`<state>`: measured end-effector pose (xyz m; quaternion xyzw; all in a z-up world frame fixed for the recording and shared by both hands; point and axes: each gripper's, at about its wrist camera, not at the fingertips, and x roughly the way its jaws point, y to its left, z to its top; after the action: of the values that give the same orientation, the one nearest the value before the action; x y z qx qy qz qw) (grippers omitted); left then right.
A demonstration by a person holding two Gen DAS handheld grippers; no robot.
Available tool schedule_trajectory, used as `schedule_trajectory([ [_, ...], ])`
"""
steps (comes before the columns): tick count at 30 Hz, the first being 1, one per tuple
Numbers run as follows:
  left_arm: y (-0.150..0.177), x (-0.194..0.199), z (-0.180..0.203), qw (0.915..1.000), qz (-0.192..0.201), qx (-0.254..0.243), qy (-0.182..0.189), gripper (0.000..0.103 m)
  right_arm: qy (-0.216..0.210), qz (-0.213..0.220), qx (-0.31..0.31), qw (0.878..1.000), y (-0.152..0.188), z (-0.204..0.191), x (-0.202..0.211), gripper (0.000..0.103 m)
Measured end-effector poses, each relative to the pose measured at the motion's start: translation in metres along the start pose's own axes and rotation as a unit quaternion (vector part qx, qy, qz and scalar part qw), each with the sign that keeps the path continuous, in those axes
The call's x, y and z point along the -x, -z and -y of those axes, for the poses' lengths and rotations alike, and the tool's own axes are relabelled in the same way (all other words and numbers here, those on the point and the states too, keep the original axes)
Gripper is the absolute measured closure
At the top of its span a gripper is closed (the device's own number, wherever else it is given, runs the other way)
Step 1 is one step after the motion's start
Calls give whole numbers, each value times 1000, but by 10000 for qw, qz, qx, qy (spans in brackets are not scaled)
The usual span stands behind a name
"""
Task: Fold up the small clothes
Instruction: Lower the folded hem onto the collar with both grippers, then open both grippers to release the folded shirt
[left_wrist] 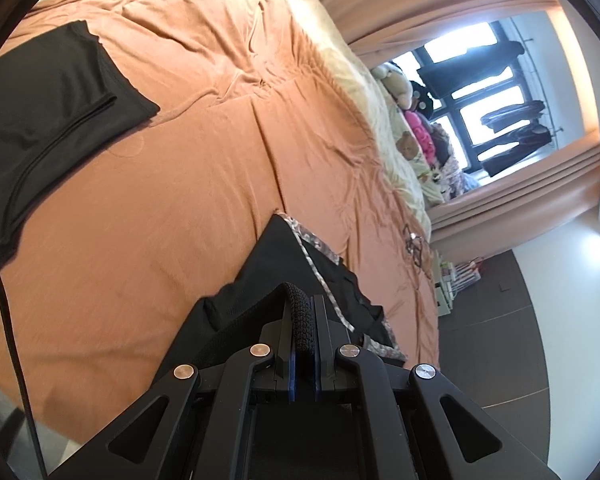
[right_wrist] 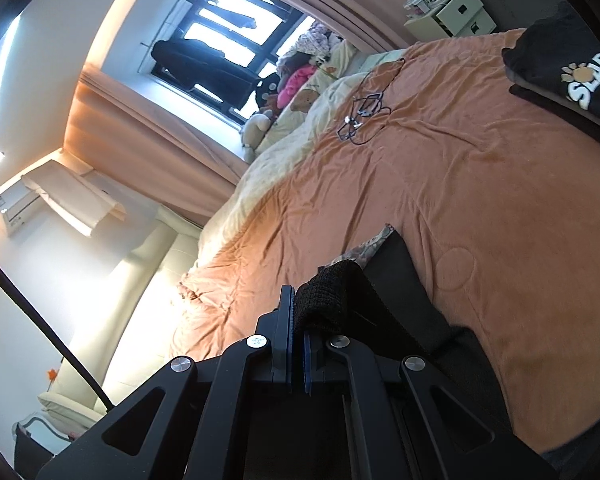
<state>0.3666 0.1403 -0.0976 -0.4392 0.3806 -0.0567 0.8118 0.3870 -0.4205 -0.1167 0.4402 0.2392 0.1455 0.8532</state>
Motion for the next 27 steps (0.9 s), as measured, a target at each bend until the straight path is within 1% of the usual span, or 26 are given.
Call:
schedule_trajectory([
  [3,-8,-20,-4,9999,-43,52,-129,98,103,-92,6,9999,-8,-1,-18,103],
  [7,-17,-48,-13,9990,-135,119,-397,98,274,-292,0,9992,-11,3,-44,103],
  [14,-22,-94,-34,9962,-340,180,-776,98,604,-538,-164,9966,-17,16,-77,103],
  [18,-22,-116,-47,9942,-419,250,-955,98,706,-626,-128,9955,-19,15,-88,103],
  [21,-20,-130,-55,9921,-495,285,-1118,97,871,-651,-26,9941,-18,11,-93,102],
  [23,-18,-139,-56,9901,-614,200,-1243,97,948,-743,-24,9927,-18,7,-96,102],
  [25,-17,-144,-55,9892,-687,98,-1290,96,1065,-880,27,9904,-18,2,-98,101],
  [26,-16,-144,-54,9890,-707,68,-1298,93,1120,-923,87,9894,-18,-4,-98,99],
  [27,-17,-143,-54,9891,-720,48,-1281,87,1185,-947,179,9883,-18,-10,-95,91],
])
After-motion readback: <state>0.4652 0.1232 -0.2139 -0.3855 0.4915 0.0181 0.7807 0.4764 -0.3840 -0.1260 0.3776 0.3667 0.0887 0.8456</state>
